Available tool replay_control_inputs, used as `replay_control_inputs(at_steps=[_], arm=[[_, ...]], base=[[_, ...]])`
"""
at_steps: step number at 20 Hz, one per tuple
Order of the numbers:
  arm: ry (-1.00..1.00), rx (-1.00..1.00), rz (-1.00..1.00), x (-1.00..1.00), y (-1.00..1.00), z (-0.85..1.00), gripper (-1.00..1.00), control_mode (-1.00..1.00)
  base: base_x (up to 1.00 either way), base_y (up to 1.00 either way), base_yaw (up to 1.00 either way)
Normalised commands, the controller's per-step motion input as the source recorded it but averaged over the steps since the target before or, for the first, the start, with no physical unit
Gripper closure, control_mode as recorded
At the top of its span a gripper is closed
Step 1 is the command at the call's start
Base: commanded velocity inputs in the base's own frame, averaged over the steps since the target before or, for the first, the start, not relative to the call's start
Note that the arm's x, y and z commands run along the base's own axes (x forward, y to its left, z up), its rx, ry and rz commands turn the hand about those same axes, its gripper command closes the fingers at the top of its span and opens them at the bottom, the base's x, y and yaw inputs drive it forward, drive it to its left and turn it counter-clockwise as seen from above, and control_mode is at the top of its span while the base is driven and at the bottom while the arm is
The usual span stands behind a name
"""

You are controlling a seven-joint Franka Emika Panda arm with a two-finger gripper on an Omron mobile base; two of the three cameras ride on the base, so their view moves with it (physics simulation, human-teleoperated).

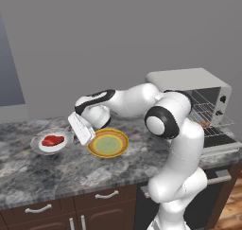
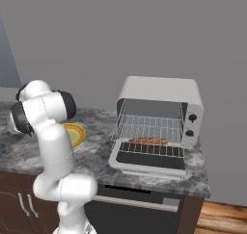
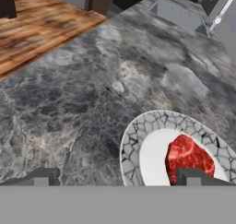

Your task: Open the toaster oven door. Place the baguette on the bottom rack in the toaster oven and place the steak on the top rack.

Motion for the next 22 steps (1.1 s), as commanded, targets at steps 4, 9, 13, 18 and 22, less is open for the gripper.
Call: replay_control_inputs(at_steps=[4, 9, 13, 18, 22], arm=[[0.08, 0.0, 0.0, 0.19, 0.21, -0.04, -1.0, -1.0], [0.06, 0.0, 0.0, 0.22, 0.2, -0.12, -1.0, -1.0], [0.03, 0.0, 0.0, 0.22, 0.15, -0.21, -1.0, -1.0], [0.0, 0.0, 0.0, 0.2, 0.03, -0.24, -1.0, -1.0], [0.0, 0.0, 0.0, 0.16, 0.0, -0.2, -1.0, -1.0]], base=[[0.0, 0.0, 0.0], [0.0, 0.0, 0.0], [0.0, 0.0, 0.0], [0.0, 0.0, 0.0], [0.0, 0.0, 0.0]])
